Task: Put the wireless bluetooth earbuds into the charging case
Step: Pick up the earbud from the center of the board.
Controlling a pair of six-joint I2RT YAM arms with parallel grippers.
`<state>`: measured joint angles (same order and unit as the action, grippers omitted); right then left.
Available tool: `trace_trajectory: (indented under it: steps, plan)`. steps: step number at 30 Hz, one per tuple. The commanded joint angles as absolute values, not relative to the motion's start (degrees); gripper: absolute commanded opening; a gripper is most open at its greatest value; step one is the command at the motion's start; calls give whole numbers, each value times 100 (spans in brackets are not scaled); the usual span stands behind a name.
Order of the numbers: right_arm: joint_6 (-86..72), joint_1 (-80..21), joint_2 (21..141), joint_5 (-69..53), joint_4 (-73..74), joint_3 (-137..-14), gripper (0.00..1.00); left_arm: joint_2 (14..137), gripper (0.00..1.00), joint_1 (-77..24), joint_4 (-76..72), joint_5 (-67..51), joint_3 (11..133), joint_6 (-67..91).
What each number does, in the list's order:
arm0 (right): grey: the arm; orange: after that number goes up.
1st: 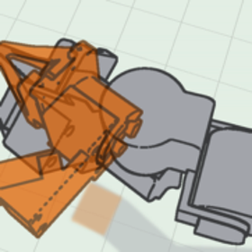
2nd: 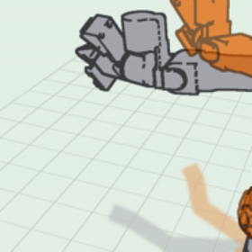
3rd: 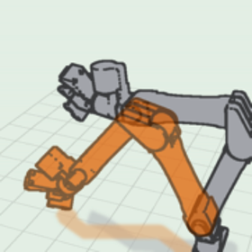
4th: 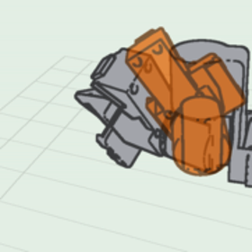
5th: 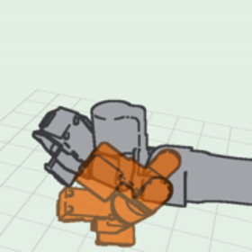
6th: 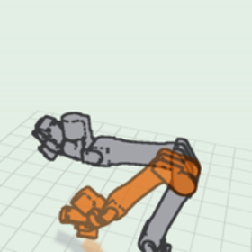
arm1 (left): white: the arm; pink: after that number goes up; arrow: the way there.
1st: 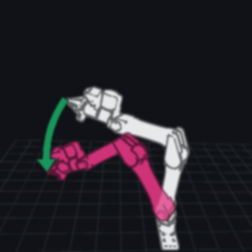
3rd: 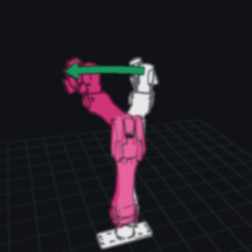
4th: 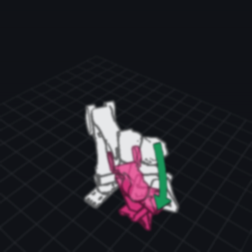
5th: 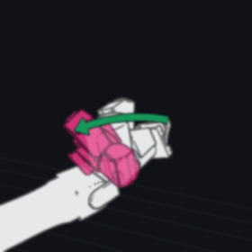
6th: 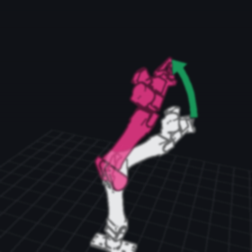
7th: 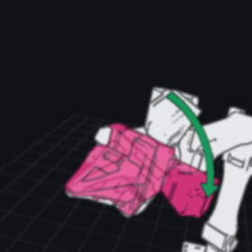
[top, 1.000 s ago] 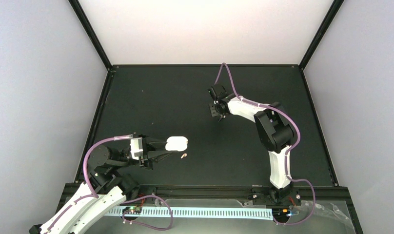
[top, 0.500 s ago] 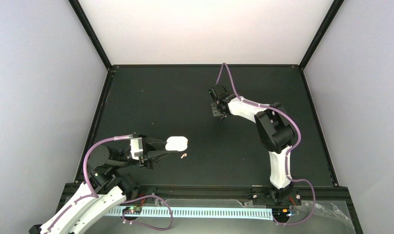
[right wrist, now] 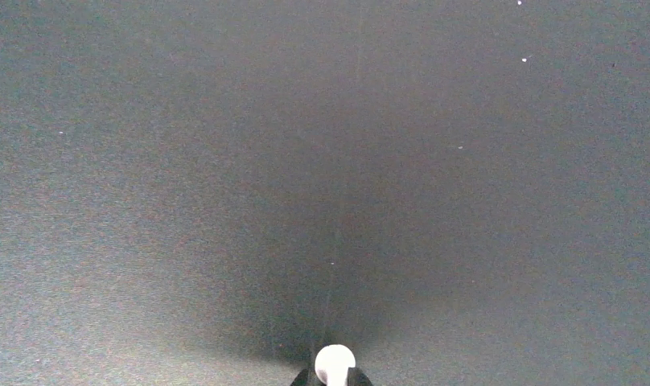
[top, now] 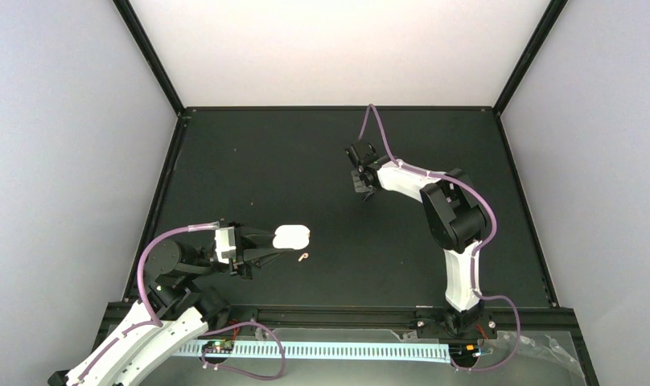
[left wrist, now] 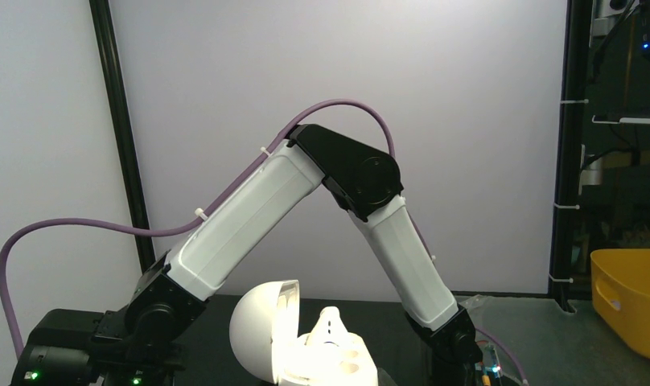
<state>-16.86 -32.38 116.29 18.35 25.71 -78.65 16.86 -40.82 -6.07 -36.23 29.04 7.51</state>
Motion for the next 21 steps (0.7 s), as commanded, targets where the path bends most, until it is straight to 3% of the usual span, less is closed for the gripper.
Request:
trace_trajectory:
  steps: [1,8,15,21]
  plan:
    - [-1713,-3210,11507,1985,2703,-7752,9,1677,1,-4037,-791,-3691,2962,782]
    - [-1757,-3215,11427,2036,2679,-7714,1,1677,2,-4042,-798,-3700,2958,782]
    - [-1851,-3217,10954,2046,2512,-7493,1,1664,1,-4038,-787,-3707,2960,771]
    - [-1902,-3295,9290,1619,2106,-6660,1,1675,2,-4042,-759,-3691,2962,756]
